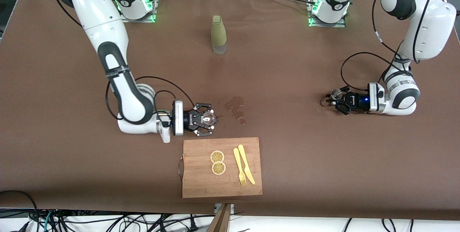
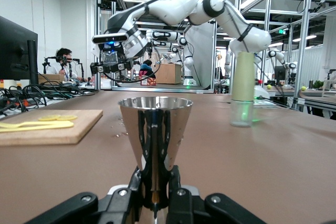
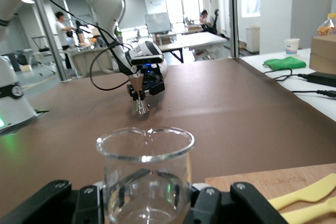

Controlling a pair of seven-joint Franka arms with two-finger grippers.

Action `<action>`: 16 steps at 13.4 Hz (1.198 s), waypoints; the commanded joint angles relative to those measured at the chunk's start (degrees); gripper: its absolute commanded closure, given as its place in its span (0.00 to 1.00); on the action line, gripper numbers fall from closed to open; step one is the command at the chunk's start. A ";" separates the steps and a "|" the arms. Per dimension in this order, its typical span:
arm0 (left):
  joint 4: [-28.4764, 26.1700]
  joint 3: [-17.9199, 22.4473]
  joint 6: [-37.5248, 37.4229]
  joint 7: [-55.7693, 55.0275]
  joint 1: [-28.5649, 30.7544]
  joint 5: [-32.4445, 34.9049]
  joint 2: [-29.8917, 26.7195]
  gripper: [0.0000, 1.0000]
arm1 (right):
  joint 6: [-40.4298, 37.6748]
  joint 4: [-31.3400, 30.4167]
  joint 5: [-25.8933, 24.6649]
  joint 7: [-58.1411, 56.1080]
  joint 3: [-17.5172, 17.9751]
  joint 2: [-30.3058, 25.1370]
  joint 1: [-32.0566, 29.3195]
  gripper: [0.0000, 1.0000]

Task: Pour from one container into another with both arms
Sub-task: 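Carry the beaker with the right gripper toward the jigger held by the left gripper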

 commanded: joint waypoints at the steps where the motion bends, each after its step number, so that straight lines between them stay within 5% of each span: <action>1: 0.04 0.26 2.51 -2.59 -6.26 -5.96 -1.62 1.00 | 7.41 -0.83 1.06 4.83 -0.54 -2.19 4.42 1.00; 11: 3.20 -4.14 17.71 -11.56 -21.30 -20.40 -0.83 1.00 | 27.98 -0.75 0.01 13.20 -0.97 -3.42 16.56 1.00; 16: 5.14 -7.65 23.68 -13.86 -23.50 -22.95 -0.57 1.00 | 30.80 -0.83 -11.21 17.23 -1.07 -4.29 17.09 1.00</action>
